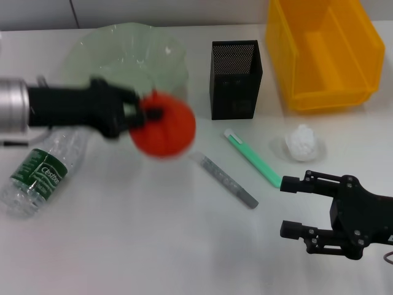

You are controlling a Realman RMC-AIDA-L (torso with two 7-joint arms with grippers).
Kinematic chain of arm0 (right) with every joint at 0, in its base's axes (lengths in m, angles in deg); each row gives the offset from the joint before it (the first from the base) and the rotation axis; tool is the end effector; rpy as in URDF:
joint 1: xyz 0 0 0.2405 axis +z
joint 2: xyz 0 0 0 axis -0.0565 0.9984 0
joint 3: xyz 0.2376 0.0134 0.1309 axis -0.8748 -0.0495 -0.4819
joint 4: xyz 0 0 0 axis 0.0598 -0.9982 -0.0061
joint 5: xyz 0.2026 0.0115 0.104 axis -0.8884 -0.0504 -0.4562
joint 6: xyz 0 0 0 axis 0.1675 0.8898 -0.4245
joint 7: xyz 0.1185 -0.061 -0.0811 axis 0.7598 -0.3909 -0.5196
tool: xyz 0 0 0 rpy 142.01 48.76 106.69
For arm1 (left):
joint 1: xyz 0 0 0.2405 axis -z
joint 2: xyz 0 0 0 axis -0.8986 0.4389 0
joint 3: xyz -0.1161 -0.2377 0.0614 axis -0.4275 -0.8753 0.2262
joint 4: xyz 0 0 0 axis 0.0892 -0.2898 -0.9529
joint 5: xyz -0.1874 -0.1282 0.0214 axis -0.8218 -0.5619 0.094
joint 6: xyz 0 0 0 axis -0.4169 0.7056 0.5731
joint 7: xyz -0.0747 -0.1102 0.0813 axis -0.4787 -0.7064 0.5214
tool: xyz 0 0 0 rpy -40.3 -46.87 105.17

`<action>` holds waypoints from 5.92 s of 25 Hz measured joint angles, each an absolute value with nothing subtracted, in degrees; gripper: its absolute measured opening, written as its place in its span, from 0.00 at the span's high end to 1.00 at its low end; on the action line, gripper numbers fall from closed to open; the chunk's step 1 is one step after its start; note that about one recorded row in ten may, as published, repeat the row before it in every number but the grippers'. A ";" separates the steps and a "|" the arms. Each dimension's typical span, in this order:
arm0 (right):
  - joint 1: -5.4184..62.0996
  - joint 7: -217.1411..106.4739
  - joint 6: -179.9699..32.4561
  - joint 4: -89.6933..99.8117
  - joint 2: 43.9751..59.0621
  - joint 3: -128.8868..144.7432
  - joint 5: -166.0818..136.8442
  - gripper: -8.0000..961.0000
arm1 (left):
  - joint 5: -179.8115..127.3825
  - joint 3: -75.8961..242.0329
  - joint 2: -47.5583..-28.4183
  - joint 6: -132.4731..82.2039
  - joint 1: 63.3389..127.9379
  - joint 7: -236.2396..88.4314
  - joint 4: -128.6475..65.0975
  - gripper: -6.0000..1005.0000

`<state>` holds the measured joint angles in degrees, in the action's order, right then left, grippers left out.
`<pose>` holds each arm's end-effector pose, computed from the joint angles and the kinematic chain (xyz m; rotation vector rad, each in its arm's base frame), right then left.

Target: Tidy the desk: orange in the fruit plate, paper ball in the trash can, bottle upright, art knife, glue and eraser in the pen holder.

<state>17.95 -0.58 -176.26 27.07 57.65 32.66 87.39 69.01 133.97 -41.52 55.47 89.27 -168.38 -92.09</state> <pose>0.3032 0.2449 -0.0284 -2.7871 0.4502 1.1509 -0.2253 0.3671 0.0216 -2.7678 -0.4624 -0.5823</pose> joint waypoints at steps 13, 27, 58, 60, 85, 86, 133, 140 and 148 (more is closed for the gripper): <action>20.09 -3.25 -175.83 22.70 57.90 32.72 87.40 0.24 | 64.16 131.81 -41.86 27.65 93.89 -171.90 -85.88 0.62; 20.41 7.63 -185.87 38.80 57.27 23.19 86.18 0.24 | 57.00 131.01 -40.66 55.65 88.05 -159.79 -83.44 0.31; 38.68 76.71 -146.24 63.46 58.10 75.16 126.09 0.25 | 63.22 128.21 -39.61 68.63 84.96 -149.88 -77.45 0.20; 39.43 76.22 -143.63 60.46 58.11 76.67 125.90 0.28 | 63.23 127.96 -39.61 68.29 85.01 -149.87 -77.22 0.20; 26.01 70.38 -133.19 89.97 58.31 61.18 116.86 0.38 | 63.19 123.89 -40.73 66.32 85.87 -158.96 -84.07 0.22; 24.98 68.95 -131.54 89.08 58.31 61.87 114.75 0.37 | 63.35 123.89 -40.73 66.19 85.80 -161.54 -86.38 0.22; 14.98 6.94 -162.91 37.51 57.83 54.67 65.29 0.13 | 123.35 159.72 -42.16 36.59 95.92 -233.23 -99.86 0.27; 15.39 6.92 -163.18 35.62 57.91 54.73 65.29 0.13 | 123.99 161.97 -42.10 32.73 95.72 -233.14 -97.72 0.28; 15.23 6.91 -163.32 34.76 57.75 54.51 65.29 0.13 | 124.84 163.03 -42.07 31.95 95.14 -232.53 -97.79 0.33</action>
